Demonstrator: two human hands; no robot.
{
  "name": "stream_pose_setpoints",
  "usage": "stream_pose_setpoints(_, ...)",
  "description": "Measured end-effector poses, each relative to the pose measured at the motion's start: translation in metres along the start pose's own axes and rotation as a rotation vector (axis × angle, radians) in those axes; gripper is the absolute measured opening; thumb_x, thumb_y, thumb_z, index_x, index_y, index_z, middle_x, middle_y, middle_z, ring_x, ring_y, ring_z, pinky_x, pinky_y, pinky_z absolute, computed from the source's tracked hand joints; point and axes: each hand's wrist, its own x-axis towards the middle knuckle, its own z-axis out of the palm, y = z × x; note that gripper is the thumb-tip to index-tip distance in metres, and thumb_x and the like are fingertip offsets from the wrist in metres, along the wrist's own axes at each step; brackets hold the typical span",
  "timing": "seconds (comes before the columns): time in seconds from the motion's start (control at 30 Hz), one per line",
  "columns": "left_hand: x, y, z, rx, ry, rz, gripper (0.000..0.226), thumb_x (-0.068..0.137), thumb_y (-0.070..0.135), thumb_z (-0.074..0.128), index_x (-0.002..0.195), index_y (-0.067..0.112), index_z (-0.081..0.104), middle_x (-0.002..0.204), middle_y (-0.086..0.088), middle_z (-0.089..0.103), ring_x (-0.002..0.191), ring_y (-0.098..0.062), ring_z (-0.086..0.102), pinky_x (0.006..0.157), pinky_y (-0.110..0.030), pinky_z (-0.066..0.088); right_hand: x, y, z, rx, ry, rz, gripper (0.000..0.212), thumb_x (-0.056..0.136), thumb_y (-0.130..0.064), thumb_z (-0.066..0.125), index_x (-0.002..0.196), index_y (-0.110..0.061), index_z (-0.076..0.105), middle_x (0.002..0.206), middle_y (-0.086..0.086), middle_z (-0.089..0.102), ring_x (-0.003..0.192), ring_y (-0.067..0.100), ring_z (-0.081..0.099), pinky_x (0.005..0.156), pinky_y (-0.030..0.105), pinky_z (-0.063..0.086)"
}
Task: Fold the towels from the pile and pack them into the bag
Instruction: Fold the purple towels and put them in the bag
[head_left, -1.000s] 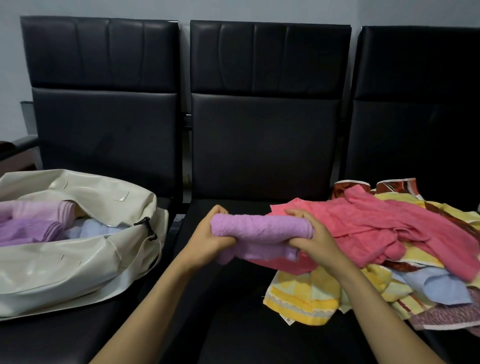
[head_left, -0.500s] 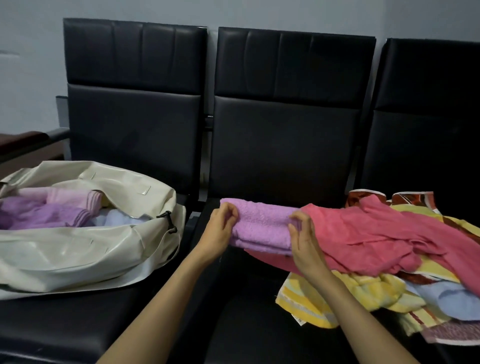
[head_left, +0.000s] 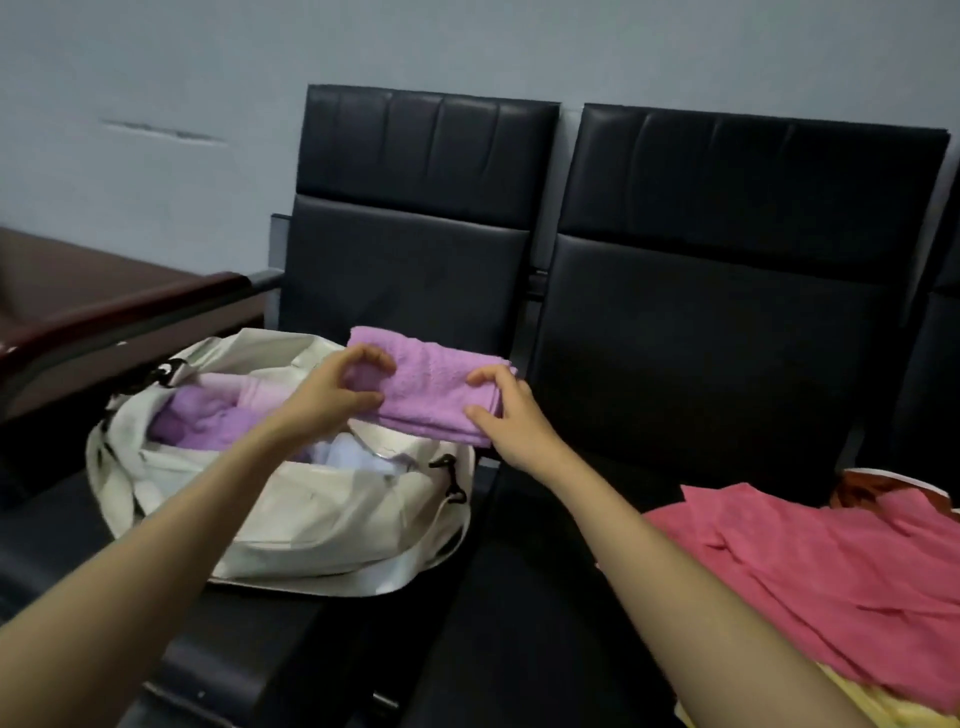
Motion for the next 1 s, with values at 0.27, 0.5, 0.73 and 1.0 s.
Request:
stream_pose_setpoints(0.27,-0.008,-0.077,-0.09,0.086,-0.005,-0.32,0.035,0.082,-0.012,0.062,0.103,0.016,0.062,0.098,-0.006,0.053,0.073,-0.014,0.049,0.059,-0.016,0.052,0.065,-0.035,0.108,-0.011,-0.273,0.125,0.035,0.096,-0.021,0.048,0.129,-0.028,0.04,0.124,0.009,0.036,0.1,0.026,0.052,0.089,0.039,0.049)
stream_pose_setpoints(0.5,0.012,-0.097,-0.066,0.192,-0.229,-0.543,0.022,0.086,-0.001,0.051,0.09,0.017,0.063,0.072,-0.007,0.06,0.063,-0.016,0.054,0.055,-0.021,0.047,0.066,-0.012,0.123,-0.048,-0.415,0.36,0.025,0.09,-0.025,0.051,0.114,-0.016,0.047,0.087,-0.003,0.051,0.073,0.009,0.046,0.061,0.024,0.037)
stream_pose_setpoints(0.73,0.04,-0.094,-0.044,0.375,-0.348,-0.545,0.029,0.091,0.002,0.044,0.111,0.013,0.061,0.067,-0.002,0.056,0.059,-0.012,0.051,0.046,-0.013,0.042,0.068,-0.024,0.122,-0.212,-0.249,0.238,0.031,0.093,-0.018,0.046,0.124,-0.023,0.042,0.124,0.009,0.035,0.097,0.026,0.047,0.079,0.03,0.038)
stream_pose_setpoints(1.0,0.053,-0.12,-0.002,0.272,0.01,-0.393,0.024,0.089,0.029,0.041,0.094,0.016,0.06,0.101,-0.007,0.061,0.1,-0.032,0.059,0.081,-0.034,0.049,0.074,0.003,0.122,-0.5,0.007,0.017,0.034,0.099,-0.012,0.039,0.133,-0.019,0.04,0.127,0.014,0.037,0.101,0.031,0.055,0.075,0.027,0.038)
